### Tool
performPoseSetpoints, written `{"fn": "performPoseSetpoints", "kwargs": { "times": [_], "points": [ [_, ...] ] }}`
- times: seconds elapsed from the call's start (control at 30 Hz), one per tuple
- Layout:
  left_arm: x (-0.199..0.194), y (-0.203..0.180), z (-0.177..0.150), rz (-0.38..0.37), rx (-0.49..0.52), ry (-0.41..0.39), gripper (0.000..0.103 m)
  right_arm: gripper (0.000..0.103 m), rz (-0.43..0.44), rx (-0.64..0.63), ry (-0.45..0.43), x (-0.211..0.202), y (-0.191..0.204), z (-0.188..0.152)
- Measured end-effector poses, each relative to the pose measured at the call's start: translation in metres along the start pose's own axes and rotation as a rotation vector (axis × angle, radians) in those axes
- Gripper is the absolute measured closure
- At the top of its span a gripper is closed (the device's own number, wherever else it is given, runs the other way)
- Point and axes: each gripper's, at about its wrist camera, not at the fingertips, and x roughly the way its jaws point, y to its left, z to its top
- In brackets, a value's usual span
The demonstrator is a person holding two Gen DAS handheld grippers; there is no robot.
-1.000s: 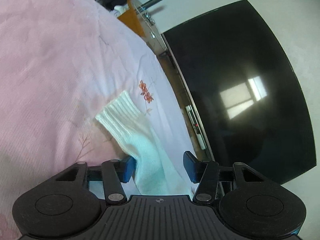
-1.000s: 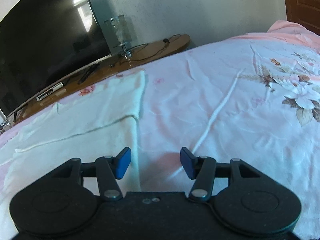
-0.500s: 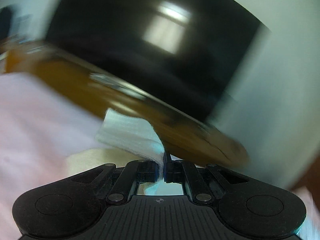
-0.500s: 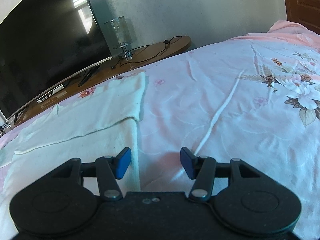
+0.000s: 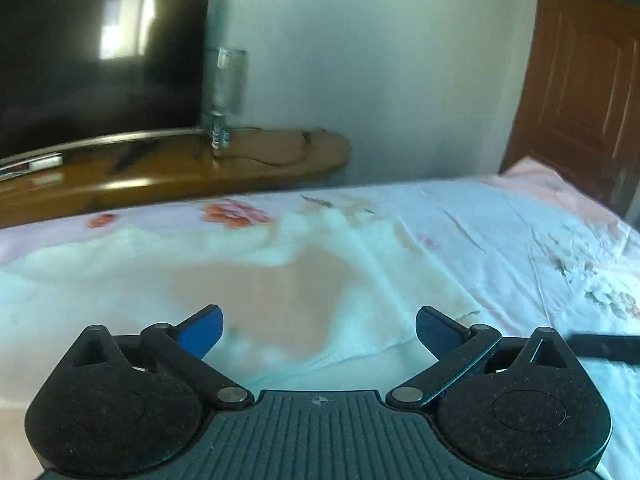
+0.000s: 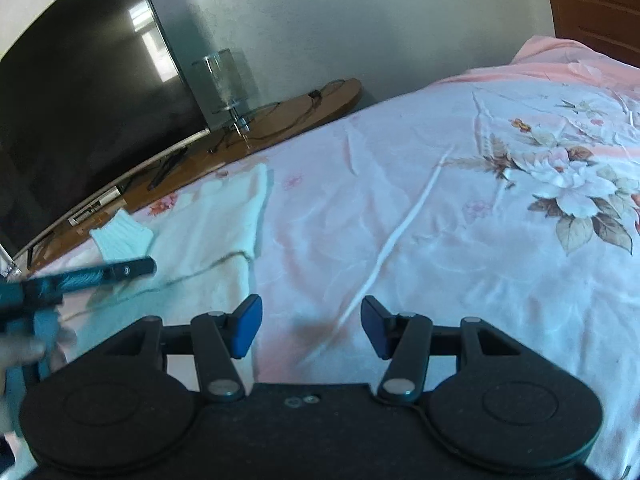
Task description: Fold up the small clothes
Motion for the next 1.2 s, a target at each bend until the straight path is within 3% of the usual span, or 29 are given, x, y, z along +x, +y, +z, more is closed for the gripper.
{"fn": "performPoseSetpoints", "kwargs": {
  "times": [0.03,0.2,0.33,0.43,0.6,0.67,0.7,0.73,0.87,0.93,1.0,1.1,1.2],
  "points": [
    [-0.009,0.012,0.002,0.03,-0.02,-0.008,0.009,0.047,0.025,0.011,0.0,0.004,0.004,0.003],
    [-0.072,0.087,-0.034,0.303,-0.107,-0.052,0.011,0.048,0.198,0.03,0.019,0.034,0.048,0.019],
    [-0.09,0.131,-0.056,0.372,-0.182,0.014,0.011,0.052,0.241,0.027,0.063,0.073,0.083,0.029],
    [-0.09,0.144,-0.062,0.373,-0.195,0.039,0.011,0.061,0.234,0.05,0.093,0.097,0.093,0.035],
    [-0.067,0.146,-0.056,0.363,-0.217,0.063,0.011,0.064,0.2,-0.028,0.141,0.116,0.11,0.035],
    [-0.065,0.145,-0.055,0.366,-0.216,0.056,0.011,0.074,0.21,-0.064,0.15,0.119,0.118,0.033],
    [-0.063,0.15,-0.057,0.366,-0.224,0.055,0.016,0.09,0.218,-0.087,0.158,0.12,0.121,0.033],
    [-0.056,0.156,-0.058,0.373,-0.227,0.053,0.022,0.094,0.221,-0.104,0.151,0.12,0.123,0.033],
    [-0.057,0.157,-0.059,0.375,-0.205,0.051,0.029,0.096,0.21,-0.116,0.012,0.097,0.117,0.048],
    [-0.057,0.157,-0.058,0.373,-0.2,0.047,0.043,0.096,0.188,-0.097,-0.033,0.086,0.105,0.054],
    [-0.058,0.159,-0.057,0.35,-0.213,0.041,0.059,0.096,0.156,-0.103,0.001,0.089,0.095,0.053],
    [-0.057,0.157,-0.056,0.342,-0.2,0.046,0.064,0.095,0.15,-0.107,0.024,0.09,0.088,0.048],
    [-0.057,0.157,-0.056,0.337,-0.198,0.048,0.064,0.095,0.125,-0.114,-0.023,0.082,0.088,0.047]
  ]
}}
